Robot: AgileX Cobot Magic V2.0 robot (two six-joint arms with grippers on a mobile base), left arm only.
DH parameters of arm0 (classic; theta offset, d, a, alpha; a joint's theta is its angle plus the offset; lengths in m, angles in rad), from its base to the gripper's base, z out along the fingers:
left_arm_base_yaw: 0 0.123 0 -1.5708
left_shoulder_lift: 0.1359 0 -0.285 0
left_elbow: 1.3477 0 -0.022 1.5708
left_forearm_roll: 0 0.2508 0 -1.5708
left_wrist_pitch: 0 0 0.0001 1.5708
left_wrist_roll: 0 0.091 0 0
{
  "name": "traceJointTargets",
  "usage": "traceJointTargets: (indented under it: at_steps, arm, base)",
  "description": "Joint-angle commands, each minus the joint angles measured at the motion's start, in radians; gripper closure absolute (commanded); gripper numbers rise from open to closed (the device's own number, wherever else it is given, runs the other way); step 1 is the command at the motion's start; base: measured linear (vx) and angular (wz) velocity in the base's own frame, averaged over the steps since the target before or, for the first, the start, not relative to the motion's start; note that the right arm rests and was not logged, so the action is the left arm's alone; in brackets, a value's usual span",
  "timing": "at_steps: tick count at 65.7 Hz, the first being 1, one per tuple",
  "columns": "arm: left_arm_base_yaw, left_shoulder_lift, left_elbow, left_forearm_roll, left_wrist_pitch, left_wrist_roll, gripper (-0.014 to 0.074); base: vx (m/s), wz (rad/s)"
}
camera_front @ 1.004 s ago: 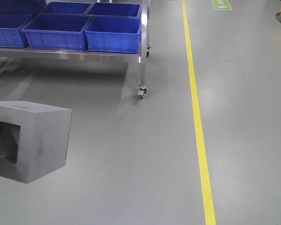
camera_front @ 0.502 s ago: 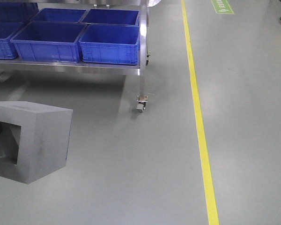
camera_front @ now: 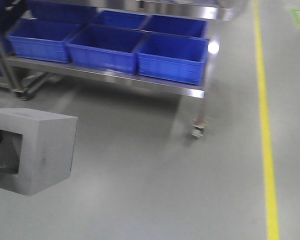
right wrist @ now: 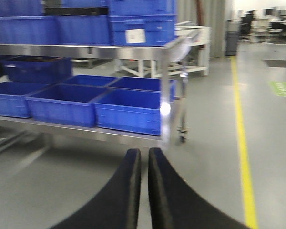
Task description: Sort gray base to blue bin
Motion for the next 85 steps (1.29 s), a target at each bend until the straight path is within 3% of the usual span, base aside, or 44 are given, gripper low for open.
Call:
traceJointTargets:
  at_steps: [1, 41, 85]
  arm:
    - [-0.002, -0.003, -0.028, -0.007, -0.113, -0.005, 0.0593]
    - [-0.002, -0.003, -0.028, -0.007, -0.112, -0.005, 0.0593]
    - [-0.002, -0.003, -0.028, -0.007, -0.112, -0.005, 0.0593]
  base:
    - [0.32, 0.72]
    - [0.29, 0.70]
    - [0.37, 0.39]
